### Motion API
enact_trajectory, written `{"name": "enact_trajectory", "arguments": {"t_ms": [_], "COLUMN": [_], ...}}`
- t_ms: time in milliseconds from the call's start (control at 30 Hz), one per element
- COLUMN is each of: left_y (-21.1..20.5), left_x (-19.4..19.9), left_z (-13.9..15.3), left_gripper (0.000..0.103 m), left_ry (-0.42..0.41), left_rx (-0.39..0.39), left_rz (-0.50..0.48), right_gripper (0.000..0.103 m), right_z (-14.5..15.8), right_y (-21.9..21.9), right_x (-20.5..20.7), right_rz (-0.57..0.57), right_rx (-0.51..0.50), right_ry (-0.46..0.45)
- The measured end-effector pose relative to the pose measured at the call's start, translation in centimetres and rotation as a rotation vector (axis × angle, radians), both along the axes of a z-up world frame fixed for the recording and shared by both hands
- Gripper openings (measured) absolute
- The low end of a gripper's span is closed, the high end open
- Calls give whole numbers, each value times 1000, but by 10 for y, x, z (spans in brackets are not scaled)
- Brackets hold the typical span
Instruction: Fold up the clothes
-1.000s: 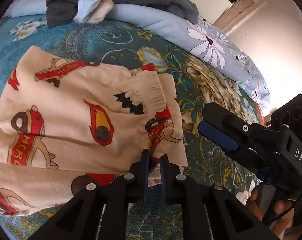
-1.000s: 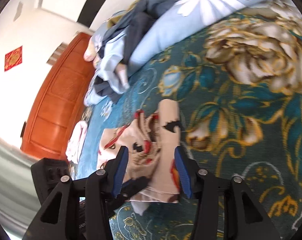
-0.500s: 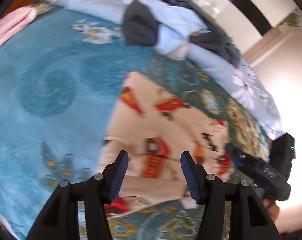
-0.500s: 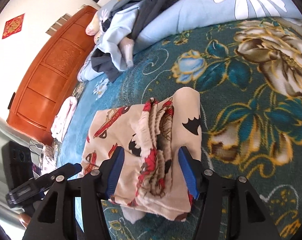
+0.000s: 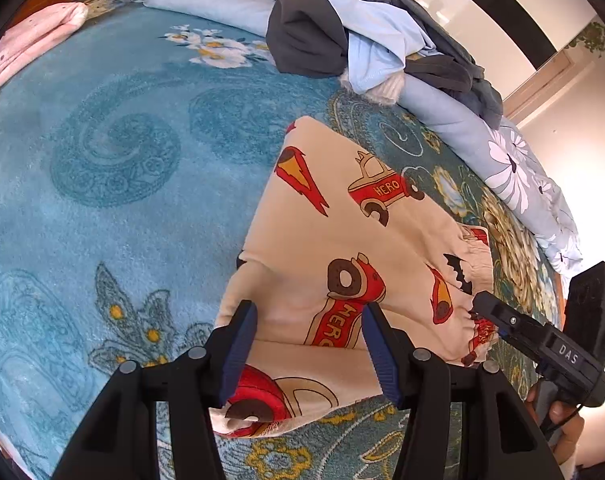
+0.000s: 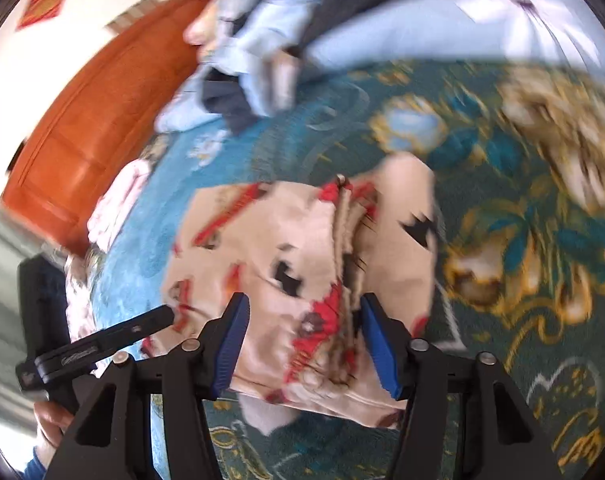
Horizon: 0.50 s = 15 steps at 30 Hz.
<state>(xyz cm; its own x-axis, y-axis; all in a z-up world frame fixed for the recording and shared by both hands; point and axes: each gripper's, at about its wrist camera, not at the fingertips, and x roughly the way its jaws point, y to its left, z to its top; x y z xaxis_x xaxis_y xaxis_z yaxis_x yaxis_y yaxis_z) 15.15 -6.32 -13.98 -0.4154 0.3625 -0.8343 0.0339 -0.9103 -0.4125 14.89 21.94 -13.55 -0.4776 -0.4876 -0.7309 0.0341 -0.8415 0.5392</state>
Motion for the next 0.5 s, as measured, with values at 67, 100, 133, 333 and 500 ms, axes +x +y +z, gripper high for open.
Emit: {"name": "enact_trajectory", "arguments": {"t_ms": [67,100,133,333,500], "left_y": [1,1,2,-5,-6], "left_x": [-1,-1,-1,0,-13], "left_z": [2,3,4,23,21], "left_gripper": [59,59,59,59,59], "left_ry": [-2,-3,-4,55,54], "left_rx": [2,3,11,54,-79], "left_rz": [2,3,1,18,26], "right_gripper": [42,32,25,16,16], "right_z": [-8,-6,-4,16,9], "right_y": [7,9,10,18,31], "right_x": [0,1,3,9,12], "right_rz": [-38,-43,-47,-46,-88], "right_rx": [-46,-64,-83,-50,15], "right_ry": [-31,-26,-18,59,28]}}
